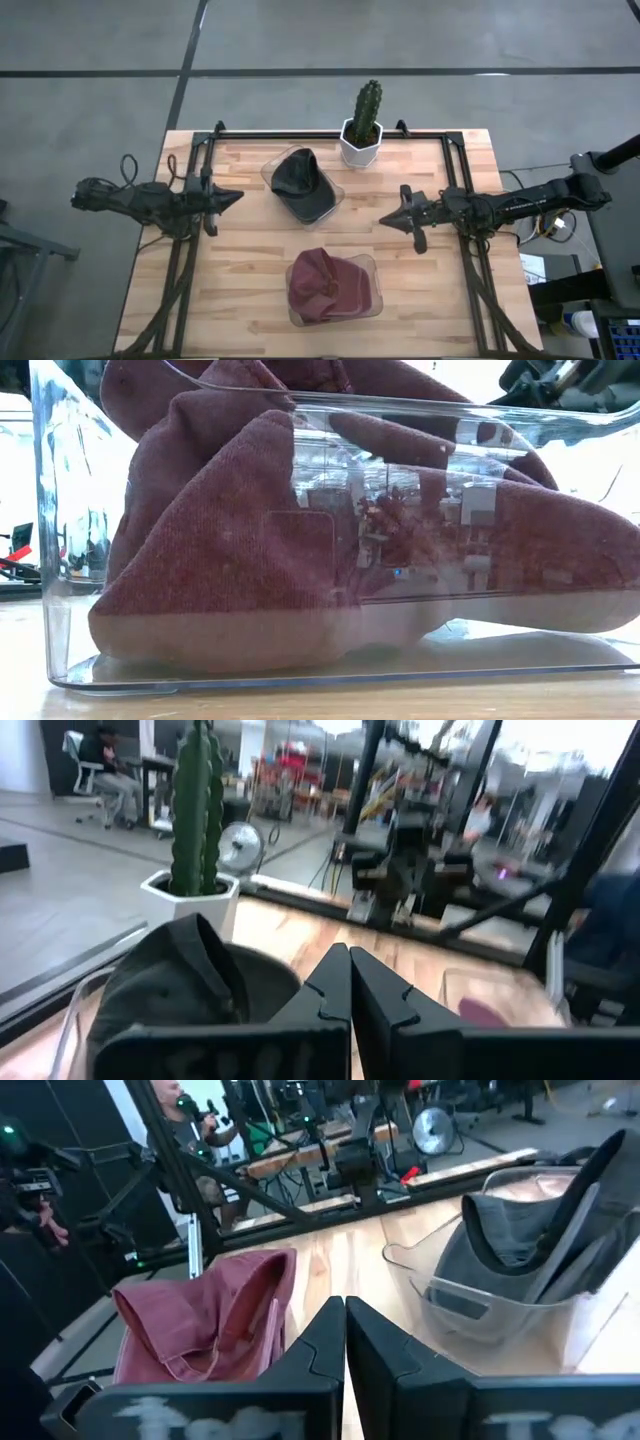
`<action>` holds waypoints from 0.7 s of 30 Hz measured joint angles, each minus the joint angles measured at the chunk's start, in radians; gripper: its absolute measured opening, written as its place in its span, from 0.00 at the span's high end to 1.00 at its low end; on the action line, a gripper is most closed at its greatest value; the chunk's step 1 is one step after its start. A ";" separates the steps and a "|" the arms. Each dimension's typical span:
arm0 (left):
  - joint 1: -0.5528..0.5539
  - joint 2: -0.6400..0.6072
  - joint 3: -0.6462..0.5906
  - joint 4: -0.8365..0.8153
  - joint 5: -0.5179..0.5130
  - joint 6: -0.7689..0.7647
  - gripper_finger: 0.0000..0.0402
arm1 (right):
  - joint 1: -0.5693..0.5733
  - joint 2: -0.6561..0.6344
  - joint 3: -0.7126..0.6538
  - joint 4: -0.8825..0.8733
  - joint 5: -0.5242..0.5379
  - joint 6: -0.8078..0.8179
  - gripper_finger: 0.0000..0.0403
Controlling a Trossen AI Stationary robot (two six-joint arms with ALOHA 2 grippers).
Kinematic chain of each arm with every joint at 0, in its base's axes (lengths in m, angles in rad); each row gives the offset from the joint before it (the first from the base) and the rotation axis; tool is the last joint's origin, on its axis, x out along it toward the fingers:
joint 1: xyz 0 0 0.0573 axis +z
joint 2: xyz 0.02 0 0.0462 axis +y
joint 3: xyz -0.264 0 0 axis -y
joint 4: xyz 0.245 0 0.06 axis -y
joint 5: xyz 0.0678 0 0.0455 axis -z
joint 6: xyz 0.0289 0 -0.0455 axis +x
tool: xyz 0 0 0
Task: Pick & Place hat
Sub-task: Return to Home Position
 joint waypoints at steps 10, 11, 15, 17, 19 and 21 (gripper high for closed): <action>0.000 -0.119 -0.212 0.186 0.020 -0.046 1.00 | 0.000 -0.195 -0.086 -0.083 0.000 -0.031 0.98; 0.000 -0.131 -0.226 0.188 0.020 -0.054 1.00 | 0.000 -0.211 -0.089 -0.093 0.001 -0.032 0.98; 0.000 -0.169 -0.265 0.205 0.021 -0.070 1.00 | 0.000 -0.284 -0.102 -0.163 0.001 -0.048 0.98; 0.000 -0.185 -0.284 0.200 0.029 -0.086 1.00 | -0.001 -0.324 -0.125 -0.167 0.001 -0.059 0.98; 0.000 -0.202 -0.297 0.204 0.033 -0.087 1.00 | -0.001 -0.365 -0.147 -0.164 0.001 -0.075 0.98; 0.000 -0.220 -0.311 0.208 0.048 -0.088 1.00 | -0.001 -0.411 -0.165 -0.163 0.001 -0.083 0.98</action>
